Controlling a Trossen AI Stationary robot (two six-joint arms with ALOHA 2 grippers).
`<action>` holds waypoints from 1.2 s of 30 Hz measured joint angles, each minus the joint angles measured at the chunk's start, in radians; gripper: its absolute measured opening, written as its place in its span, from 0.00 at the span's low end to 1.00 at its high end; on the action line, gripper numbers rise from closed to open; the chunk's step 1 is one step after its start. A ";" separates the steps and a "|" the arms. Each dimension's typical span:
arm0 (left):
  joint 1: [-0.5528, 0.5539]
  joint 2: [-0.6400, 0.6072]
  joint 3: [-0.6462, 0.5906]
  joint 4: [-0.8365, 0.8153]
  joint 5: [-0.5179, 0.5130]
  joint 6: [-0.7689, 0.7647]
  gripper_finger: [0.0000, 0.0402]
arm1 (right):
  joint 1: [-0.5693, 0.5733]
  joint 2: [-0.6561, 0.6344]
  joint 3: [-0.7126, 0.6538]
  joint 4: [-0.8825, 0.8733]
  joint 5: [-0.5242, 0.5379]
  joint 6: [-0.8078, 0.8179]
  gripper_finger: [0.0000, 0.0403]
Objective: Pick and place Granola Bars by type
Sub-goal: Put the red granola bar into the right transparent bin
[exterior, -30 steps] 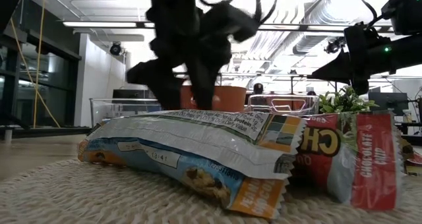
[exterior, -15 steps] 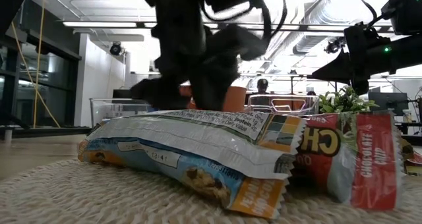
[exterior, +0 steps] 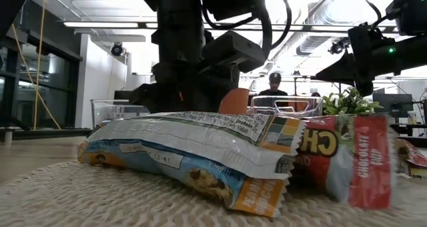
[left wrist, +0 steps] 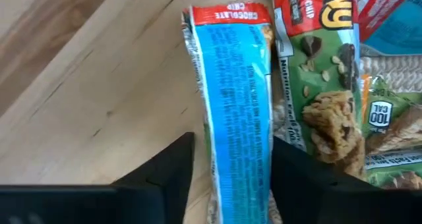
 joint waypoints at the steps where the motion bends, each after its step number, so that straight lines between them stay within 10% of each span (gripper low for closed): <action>1: 0.000 0.000 0.000 -0.002 0.001 0.001 0.39 | 0.000 0.000 0.000 0.000 0.000 0.000 0.00; 11: 0.000 -0.012 -0.003 0.000 0.032 0.018 0.17 | 0.000 0.000 0.000 0.000 0.000 0.000 0.00; 26: 0.031 -0.130 -0.005 -0.172 -0.039 0.052 0.15 | 0.000 0.000 0.000 -0.001 -0.001 0.000 0.00; 36: 0.084 -0.313 -0.002 0.129 0.078 0.326 0.15 | 0.000 -0.001 0.000 -0.001 0.000 0.000 0.00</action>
